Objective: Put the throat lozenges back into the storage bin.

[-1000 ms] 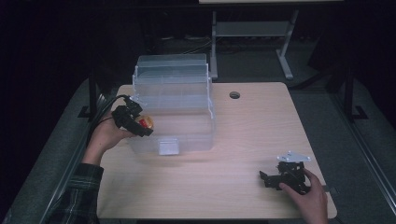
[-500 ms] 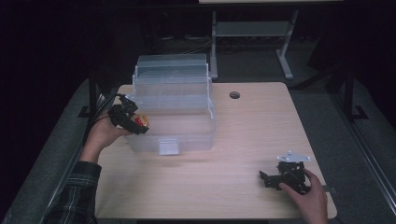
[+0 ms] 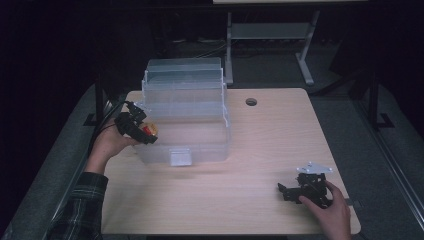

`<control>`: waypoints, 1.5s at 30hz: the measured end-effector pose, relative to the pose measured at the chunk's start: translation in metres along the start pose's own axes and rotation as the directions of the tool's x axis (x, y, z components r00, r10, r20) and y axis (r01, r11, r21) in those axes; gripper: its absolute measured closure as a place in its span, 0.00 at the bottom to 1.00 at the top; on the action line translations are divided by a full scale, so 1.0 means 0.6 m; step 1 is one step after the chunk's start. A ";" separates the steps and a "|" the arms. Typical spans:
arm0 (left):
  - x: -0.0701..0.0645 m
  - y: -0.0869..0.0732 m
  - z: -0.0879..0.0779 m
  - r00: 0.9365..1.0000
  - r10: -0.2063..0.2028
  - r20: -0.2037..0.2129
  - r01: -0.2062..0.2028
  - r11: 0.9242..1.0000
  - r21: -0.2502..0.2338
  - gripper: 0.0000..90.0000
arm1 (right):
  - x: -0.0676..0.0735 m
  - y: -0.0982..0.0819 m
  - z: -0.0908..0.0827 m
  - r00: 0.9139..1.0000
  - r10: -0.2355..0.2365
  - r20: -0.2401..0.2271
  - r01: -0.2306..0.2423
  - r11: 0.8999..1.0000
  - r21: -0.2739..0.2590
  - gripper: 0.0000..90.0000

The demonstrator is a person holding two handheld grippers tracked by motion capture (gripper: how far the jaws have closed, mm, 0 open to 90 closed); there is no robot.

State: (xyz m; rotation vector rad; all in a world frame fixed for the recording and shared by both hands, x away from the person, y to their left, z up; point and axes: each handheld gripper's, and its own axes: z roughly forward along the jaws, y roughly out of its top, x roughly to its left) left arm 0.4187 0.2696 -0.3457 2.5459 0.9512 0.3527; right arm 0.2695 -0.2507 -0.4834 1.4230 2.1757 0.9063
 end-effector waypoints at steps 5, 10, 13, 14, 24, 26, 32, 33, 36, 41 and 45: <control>0.001 -0.001 0.003 1.000 -0.002 0.001 0.002 1.000 0.006 0.21 | 0.000 0.000 0.000 1.000 -0.001 0.000 0.001 1.000 0.000 0.00; 0.003 -0.006 0.008 1.000 -0.018 0.012 0.018 1.000 0.004 0.21 | 0.000 0.000 0.000 1.000 0.000 0.000 0.000 1.000 0.000 0.00; 0.005 -0.009 0.010 1.000 -0.024 0.013 0.024 1.000 -0.001 0.21 | 0.000 0.000 0.000 1.000 0.000 0.000 0.000 1.000 0.000 0.00; 0.006 -0.009 0.009 0.999 -0.031 0.015 0.031 1.000 -0.007 0.21 | 0.000 0.000 0.000 1.000 -0.001 0.000 0.001 1.000 0.000 0.00; 0.002 -0.012 -0.007 1.000 -0.028 0.008 0.029 0.999 -0.036 0.21 | 0.000 0.000 0.000 1.000 0.000 0.000 0.000 1.000 0.000 0.00; -0.001 -0.014 -0.014 1.000 -0.026 0.009 0.026 0.999 -0.042 0.21 | 0.000 0.000 0.000 1.000 -0.001 0.000 0.001 1.000 0.000 0.00; -0.009 -0.023 -0.035 1.000 -0.027 0.009 0.028 0.997 -0.079 0.21 | 0.000 0.000 0.000 1.000 0.000 0.000 0.000 1.000 0.000 0.00; -0.013 -0.028 -0.042 0.999 -0.033 0.009 0.034 0.995 -0.093 0.21 | 0.000 0.000 0.000 1.000 -0.001 0.000 0.001 1.000 0.000 0.00; -0.017 -0.035 -0.050 0.999 -0.032 0.006 0.032 0.994 -0.101 0.21 | 0.000 0.000 0.000 1.000 0.000 0.000 0.000 1.000 0.000 0.00; -0.026 -0.049 -0.062 0.999 -0.042 0.002 0.041 0.991 -0.128 0.21 | 0.000 0.000 0.000 1.000 -0.001 0.000 0.001 1.000 0.000 0.00; -0.033 -0.061 -0.066 0.999 -0.049 -0.009 0.047 0.988 -0.150 0.20 | 0.000 0.000 0.000 1.000 -0.001 0.001 0.001 1.000 0.000 0.00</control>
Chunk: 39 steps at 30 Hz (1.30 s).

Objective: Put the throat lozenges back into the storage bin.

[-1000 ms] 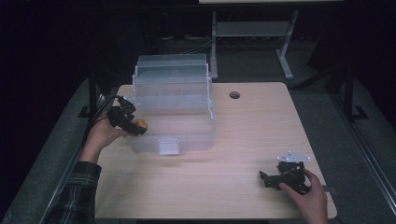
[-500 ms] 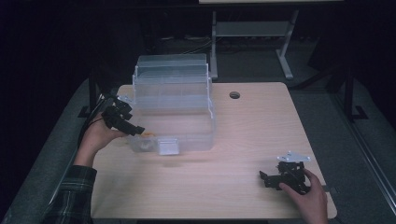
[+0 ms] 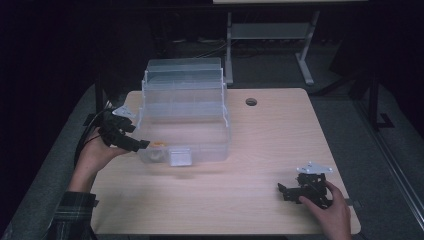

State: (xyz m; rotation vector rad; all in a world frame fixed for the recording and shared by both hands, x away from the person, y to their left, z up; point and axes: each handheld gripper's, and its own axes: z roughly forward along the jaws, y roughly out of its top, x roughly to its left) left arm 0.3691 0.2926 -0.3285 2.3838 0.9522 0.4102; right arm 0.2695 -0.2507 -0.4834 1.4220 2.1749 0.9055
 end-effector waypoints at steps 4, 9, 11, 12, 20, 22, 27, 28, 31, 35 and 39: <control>-0.009 -0.013 -0.003 1.000 -0.008 -0.002 0.008 1.000 -0.012 0.20 | 0.000 0.000 0.000 1.000 0.000 -0.001 0.000 1.000 0.000 0.00; -0.022 -0.030 -0.005 1.000 -0.012 -0.006 0.012 0.999 -0.038 0.20 | 0.000 0.000 0.000 1.000 0.000 -0.002 0.000 1.000 0.001 0.00; -0.027 -0.037 -0.008 1.000 -0.007 -0.010 0.006 0.999 -0.042 0.20 | 0.000 0.000 0.000 1.000 -0.001 -0.002 0.001 1.000 0.001 0.00; -0.031 -0.042 -0.009 1.000 -0.008 -0.010 0.008 0.999 -0.044 0.20 | 0.000 0.000 0.000 1.000 0.000 0.000 0.000 1.000 0.001 0.00; -0.057 -0.079 -0.010 0.999 -0.027 -0.019 0.026 0.998 -0.061 0.19 | 0.000 0.000 0.000 1.000 0.002 0.000 -0.002 1.000 0.001 0.00; -0.062 -0.086 -0.010 0.999 -0.037 -0.026 0.035 0.997 -0.073 0.19 | 0.000 0.000 0.000 1.000 0.002 0.000 -0.002 1.000 0.001 0.00; -0.076 -0.106 -0.007 0.999 -0.044 -0.027 0.042 0.995 -0.085 0.19 | 0.000 0.001 0.000 1.000 0.001 0.000 -0.001 1.000 0.002 0.00; -0.078 -0.110 -0.005 0.999 -0.041 -0.026 0.039 0.995 -0.087 0.19 | 0.000 0.001 0.000 1.000 0.001 0.000 -0.001 1.000 0.002 0.00; -0.084 -0.120 0.001 0.999 -0.040 -0.026 0.038 0.996 -0.082 0.19 | 0.000 0.001 0.000 1.000 0.001 0.000 -0.001 1.000 0.001 0.00; -0.092 -0.136 0.011 0.999 -0.044 -0.017 0.042 0.995 -0.092 0.19 | 0.000 0.001 0.000 1.000 0.001 0.000 -0.001 1.000 0.002 0.00; -0.101 -0.152 0.024 0.999 -0.046 -0.009 0.045 0.994 -0.100 0.19 | 0.000 0.001 0.000 1.000 0.001 0.000 -0.001 1.000 0.001 0.00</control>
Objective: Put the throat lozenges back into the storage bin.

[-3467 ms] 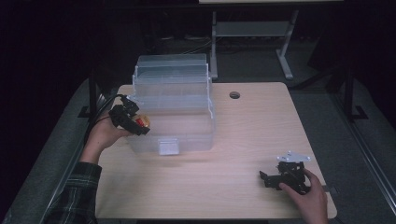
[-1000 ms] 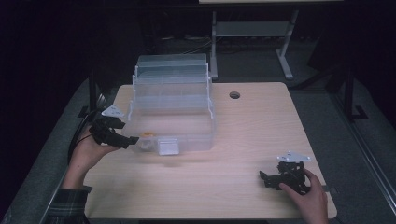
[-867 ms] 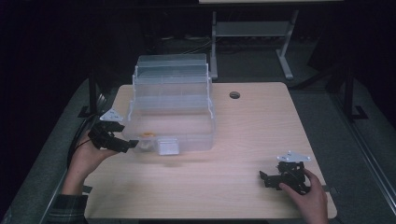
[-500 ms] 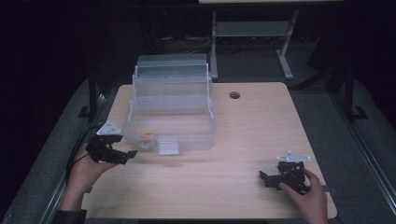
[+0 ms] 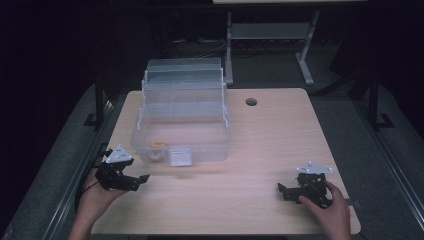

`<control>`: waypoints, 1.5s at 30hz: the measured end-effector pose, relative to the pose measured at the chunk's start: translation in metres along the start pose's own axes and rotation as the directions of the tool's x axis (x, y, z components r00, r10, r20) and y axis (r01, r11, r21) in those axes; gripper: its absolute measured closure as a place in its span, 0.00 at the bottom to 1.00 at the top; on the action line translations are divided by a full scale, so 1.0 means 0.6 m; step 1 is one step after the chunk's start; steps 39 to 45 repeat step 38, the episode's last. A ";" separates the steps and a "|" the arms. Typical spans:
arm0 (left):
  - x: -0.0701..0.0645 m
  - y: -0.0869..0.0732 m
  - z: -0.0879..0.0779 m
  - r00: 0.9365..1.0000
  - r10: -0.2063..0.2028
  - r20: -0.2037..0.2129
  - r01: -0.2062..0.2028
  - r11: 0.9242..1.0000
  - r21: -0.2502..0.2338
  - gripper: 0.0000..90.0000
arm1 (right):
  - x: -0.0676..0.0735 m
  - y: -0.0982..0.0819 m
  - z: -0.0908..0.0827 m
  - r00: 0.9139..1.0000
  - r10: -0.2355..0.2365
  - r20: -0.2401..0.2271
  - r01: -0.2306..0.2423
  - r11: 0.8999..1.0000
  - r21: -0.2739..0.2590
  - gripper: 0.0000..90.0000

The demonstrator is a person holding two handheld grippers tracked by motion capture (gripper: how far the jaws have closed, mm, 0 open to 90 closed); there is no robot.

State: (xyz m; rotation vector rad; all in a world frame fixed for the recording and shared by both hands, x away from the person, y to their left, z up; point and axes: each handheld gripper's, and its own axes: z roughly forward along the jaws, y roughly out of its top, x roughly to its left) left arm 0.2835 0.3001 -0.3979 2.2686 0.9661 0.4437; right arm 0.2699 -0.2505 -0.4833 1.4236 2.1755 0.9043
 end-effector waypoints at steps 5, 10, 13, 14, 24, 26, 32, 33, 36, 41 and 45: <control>-0.010 -0.018 0.011 1.000 -0.009 0.001 0.009 1.000 -0.025 0.19 | 0.000 0.000 0.000 1.000 0.001 0.000 -0.001 1.000 0.000 0.00; -0.017 -0.036 0.020 1.000 -0.027 0.000 0.027 0.999 -0.047 0.19 | 0.000 0.000 0.000 1.000 0.000 0.000 0.000 1.000 0.000 0.00; -0.022 -0.047 0.029 1.000 -0.026 0.000 0.026 0.999 -0.041 0.18 | 0.000 0.000 0.000 1.000 0.000 0.000 0.000 1.000 0.000 0.00; -0.023 -0.049 0.031 1.000 -0.030 -0.001 0.030 0.999 -0.043 0.18 | 0.000 0.000 0.000 1.000 0.000 0.000 0.000 1.000 0.000 0.00; -0.029 -0.086 0.044 0.998 -0.057 -0.018 0.056 0.997 -0.043 0.18 | 0.000 0.001 0.001 1.000 0.000 0.003 0.000 1.000 0.001 0.00; -0.028 -0.091 0.046 0.998 -0.059 -0.014 0.059 0.998 -0.037 0.18 | 0.000 0.001 0.001 1.000 0.000 0.003 0.000 1.000 0.001 0.00; -0.029 -0.101 0.055 0.999 -0.049 -0.014 0.049 0.999 -0.008 0.18 | 0.000 0.001 0.001 1.000 0.000 0.003 0.000 1.000 0.001 0.00; -0.028 -0.102 0.056 0.999 -0.048 -0.017 0.048 0.999 -0.006 0.18 | 0.000 0.001 0.001 1.000 0.000 0.002 0.000 1.000 0.001 0.00; -0.026 -0.103 0.058 0.999 -0.050 -0.016 0.050 0.999 -0.005 0.17 | 0.000 0.001 0.001 1.000 0.000 0.002 0.000 1.000 0.001 0.00; -0.026 -0.102 0.059 0.999 -0.048 -0.016 0.048 0.999 -0.005 0.16 | 0.000 0.001 0.001 1.000 0.000 0.002 0.000 1.000 0.001 0.00; -0.026 -0.102 0.059 0.999 -0.048 -0.016 0.048 0.999 -0.005 0.16 | 0.000 0.001 0.001 1.000 0.000 0.002 0.000 1.000 0.001 0.00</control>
